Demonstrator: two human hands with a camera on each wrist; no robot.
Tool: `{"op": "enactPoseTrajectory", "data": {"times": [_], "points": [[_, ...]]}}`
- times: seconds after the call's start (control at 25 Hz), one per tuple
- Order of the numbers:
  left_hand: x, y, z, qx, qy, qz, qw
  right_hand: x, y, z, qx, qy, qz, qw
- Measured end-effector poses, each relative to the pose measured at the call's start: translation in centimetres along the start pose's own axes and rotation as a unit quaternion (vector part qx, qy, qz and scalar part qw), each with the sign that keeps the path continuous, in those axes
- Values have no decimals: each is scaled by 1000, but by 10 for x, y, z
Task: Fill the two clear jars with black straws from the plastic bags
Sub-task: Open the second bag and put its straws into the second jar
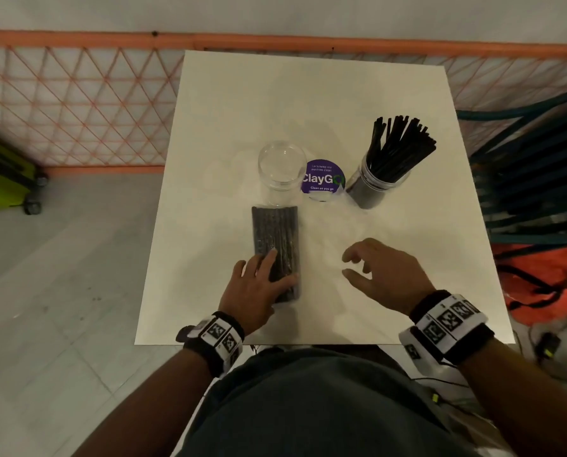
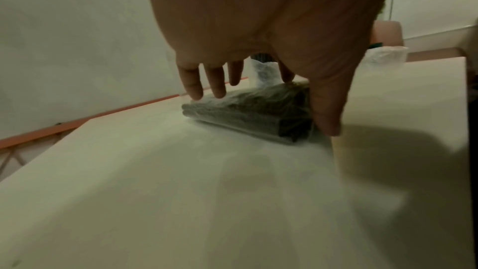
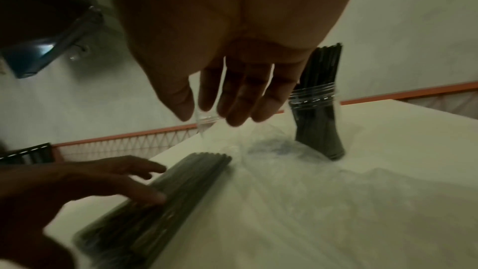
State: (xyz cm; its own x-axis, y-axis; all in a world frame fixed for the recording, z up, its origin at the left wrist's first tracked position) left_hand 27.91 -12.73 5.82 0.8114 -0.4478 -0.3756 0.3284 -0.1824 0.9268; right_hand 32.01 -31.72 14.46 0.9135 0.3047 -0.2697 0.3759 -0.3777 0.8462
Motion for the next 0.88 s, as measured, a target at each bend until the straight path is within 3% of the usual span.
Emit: {"op": "enactPoseTrajectory", "data": {"times": [0.12,0.28,0.44,0.56,0.68,0.8,0.88], "points": [[4,3,-3,-17,-7,32,999,4,-51,-23,-9,7,-118,993],[1,22,-12,-104,-9,100,989,12,-96,-29,-27,10,-159,987],[-9,53,-39,-278,2,157,948,24,-80,-39,-17,49,-82,995],[-14,76,-61,-433,24,184,882,36,-50,-56,12,100,-6,995],[-14,98,-72,-543,65,192,815,45,-17,-68,63,99,75,990],[-15,116,-84,-560,109,233,788,56,-6,-67,112,68,80,988],[-15,115,-90,-539,135,243,795,63,-13,-63,111,50,44,992]]}}
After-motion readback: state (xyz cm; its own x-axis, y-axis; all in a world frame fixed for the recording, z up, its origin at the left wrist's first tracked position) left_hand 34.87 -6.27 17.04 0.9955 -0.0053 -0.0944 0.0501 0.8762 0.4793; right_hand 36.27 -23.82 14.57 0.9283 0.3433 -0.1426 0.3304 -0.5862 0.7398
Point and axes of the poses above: each hand's wrist, its own x-axis towards the middle knuckle, its own y-axis out of the back of the hand, z = x × y, the point moved 10 cm from there along x, towards the middle knuckle, and after that the axes turned 7 degrees about x, right-handed, at the moved point
